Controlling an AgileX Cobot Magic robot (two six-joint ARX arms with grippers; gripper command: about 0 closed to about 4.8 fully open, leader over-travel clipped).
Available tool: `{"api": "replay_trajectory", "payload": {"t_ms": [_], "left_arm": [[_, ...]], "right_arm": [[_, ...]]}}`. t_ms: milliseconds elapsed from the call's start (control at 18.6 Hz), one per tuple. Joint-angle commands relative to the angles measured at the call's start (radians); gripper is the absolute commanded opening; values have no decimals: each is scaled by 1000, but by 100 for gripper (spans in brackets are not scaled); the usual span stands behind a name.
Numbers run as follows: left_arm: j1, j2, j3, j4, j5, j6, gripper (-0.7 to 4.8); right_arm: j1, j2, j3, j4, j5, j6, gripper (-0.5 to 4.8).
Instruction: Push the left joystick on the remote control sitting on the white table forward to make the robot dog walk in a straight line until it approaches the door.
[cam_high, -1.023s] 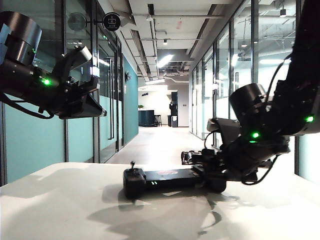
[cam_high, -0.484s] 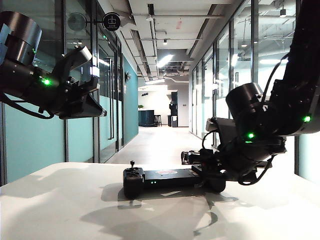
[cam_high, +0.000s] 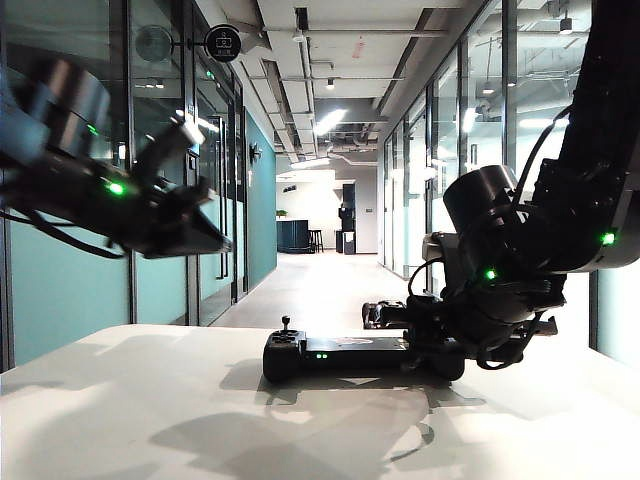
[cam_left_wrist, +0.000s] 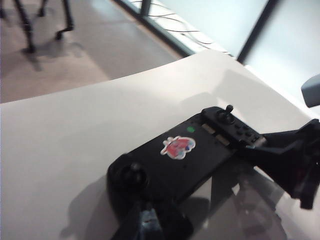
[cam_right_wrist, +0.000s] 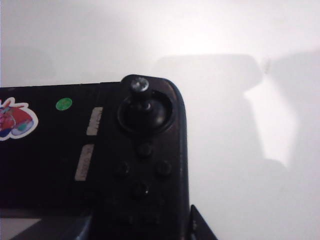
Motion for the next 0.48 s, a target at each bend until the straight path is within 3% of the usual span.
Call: {"api": "replay_trajectory", "payload": {"t_ms": [54, 484], "left_arm": [[-1, 83, 87, -17, 68, 2, -6], [-39, 287, 299, -112, 102, 73, -6]], "right_arm": [[2, -2, 2, 18, 27, 25, 207], [2, -2, 2, 39, 50, 44, 207]]}}
